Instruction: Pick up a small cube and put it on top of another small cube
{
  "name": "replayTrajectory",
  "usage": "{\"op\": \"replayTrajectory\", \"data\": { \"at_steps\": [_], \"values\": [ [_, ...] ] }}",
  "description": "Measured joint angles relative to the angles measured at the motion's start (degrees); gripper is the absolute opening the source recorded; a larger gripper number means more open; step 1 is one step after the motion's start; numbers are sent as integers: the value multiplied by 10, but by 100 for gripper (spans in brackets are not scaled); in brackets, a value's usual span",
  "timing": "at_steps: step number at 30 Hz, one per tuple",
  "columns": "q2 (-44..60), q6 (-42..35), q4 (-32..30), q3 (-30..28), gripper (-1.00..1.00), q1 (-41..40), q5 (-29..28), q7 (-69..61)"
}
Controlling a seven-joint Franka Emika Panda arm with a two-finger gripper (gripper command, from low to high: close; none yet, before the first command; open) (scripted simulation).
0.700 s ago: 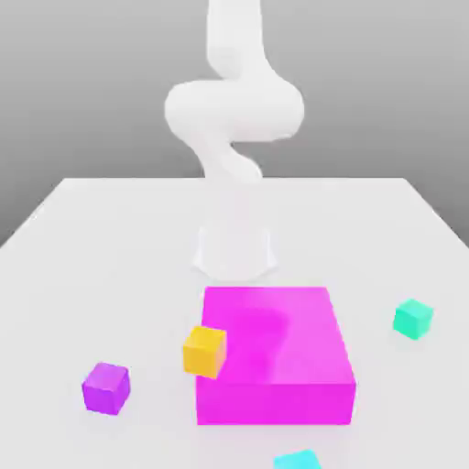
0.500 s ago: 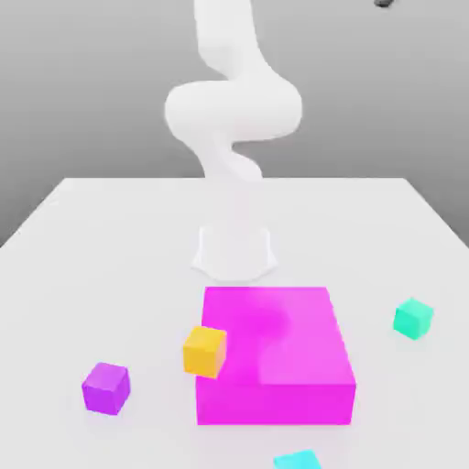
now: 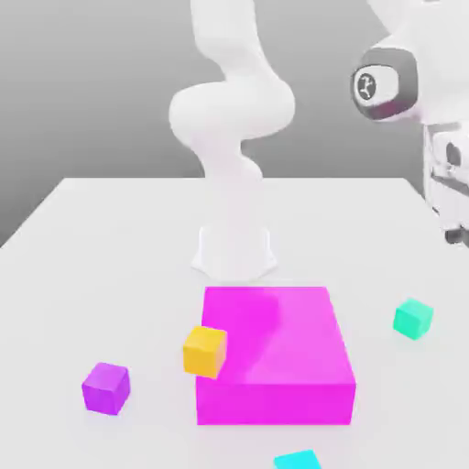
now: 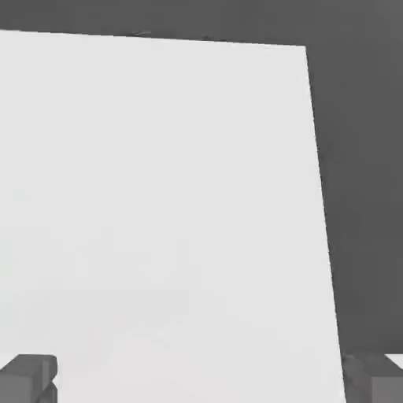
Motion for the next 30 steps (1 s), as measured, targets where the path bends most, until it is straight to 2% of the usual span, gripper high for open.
{"op": "replayTrajectory", "data": {
  "at_steps": [6,13,14,21,27,30],
  "values": [
    [97,62,-54,37,0,79,-43,-117],
    [238,170,-40,-16,0,121,-114,-94],
    [252,182,-37,-24,-100,129,-114,-94],
    [253,182,-37,-25,-100,130,-116,-92],
    [143,94,-59,8,-100,109,-66,-130],
    [90,42,-57,-19,-100,52,-56,-169]
  ]
}}
